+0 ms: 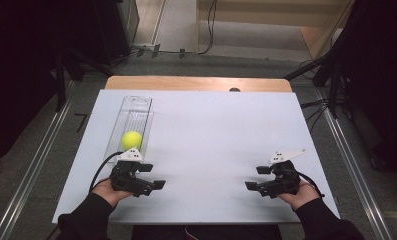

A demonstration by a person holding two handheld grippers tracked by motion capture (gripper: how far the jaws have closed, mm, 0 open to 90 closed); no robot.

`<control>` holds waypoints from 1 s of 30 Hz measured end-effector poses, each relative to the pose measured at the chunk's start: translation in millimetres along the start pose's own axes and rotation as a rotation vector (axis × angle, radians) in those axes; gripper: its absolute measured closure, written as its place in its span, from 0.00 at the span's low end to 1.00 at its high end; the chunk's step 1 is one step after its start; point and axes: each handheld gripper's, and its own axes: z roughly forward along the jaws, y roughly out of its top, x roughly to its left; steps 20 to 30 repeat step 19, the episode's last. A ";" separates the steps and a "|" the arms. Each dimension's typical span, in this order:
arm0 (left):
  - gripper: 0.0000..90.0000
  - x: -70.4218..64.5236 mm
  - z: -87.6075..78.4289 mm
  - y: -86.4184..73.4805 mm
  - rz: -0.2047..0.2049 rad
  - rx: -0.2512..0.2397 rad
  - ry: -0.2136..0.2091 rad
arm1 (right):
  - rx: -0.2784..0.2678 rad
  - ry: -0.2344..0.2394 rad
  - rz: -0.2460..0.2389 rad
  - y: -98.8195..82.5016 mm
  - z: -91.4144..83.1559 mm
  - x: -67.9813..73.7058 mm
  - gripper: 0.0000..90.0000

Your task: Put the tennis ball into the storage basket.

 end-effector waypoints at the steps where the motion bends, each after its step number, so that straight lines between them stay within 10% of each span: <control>1: 0.23 0.0 -0.1 -0.3 0.002 0.001 0.000 | 0.000 0.000 0.000 0.0 0.0 0.0 0.21; 30: 0.23 0.9 0.3 -1.0 0.006 0.005 -0.004 | 0.000 0.001 0.000 -0.1 0.2 -0.1 0.21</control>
